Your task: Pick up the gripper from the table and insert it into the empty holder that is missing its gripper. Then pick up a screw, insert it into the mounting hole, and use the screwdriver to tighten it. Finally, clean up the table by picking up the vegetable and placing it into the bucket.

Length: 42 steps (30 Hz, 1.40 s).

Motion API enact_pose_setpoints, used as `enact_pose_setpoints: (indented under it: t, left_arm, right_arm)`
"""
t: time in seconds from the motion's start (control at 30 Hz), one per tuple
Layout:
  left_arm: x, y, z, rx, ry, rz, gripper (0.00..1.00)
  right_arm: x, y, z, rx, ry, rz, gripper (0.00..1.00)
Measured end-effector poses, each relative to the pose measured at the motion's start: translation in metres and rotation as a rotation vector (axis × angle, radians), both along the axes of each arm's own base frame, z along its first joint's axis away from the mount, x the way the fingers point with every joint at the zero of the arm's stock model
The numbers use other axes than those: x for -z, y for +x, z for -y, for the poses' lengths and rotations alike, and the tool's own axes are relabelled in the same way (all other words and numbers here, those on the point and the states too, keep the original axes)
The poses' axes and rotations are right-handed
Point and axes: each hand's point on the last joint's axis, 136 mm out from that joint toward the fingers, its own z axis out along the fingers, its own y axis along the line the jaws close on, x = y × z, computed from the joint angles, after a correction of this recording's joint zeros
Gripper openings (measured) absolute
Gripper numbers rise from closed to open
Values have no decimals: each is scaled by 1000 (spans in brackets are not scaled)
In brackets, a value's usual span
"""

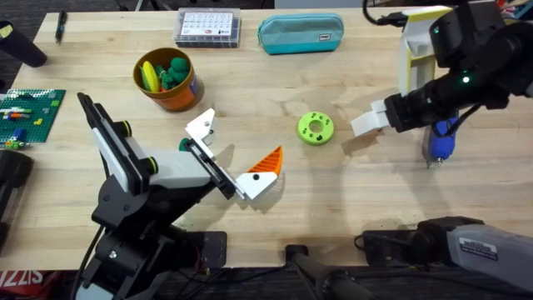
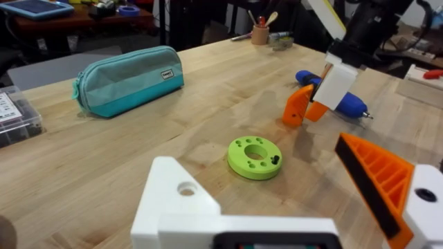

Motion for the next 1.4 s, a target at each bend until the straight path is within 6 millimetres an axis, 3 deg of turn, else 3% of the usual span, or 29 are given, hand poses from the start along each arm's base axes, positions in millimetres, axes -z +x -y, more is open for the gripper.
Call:
enact_pose_setpoints:
  t: [0.13,0.17,0.4,0.7,1.0,1.4]
  left_arm:
    - [0,0,0,1,2,-5,994]
    - [1,0,0,1,3,-6,994]
    - [1,0,0,1,3,-7,994]
    - [1,0,0,1,3,-7,994]
    - [1,0,0,2,3,-7,994]
    - [1,0,0,2,3,-7,994]
  right_arm:
    - [3,-3,0,-4,-3,-22,954]
    - [5,-14,1,-4,-8,-74,954]
    - [-6,-20,2,-2,-12,-85,954]
    - [-10,-25,21,56,-109,-87,954]
    - [-28,0,31,85,-165,44,954]
    - [1,21,31,83,-180,-4,954]
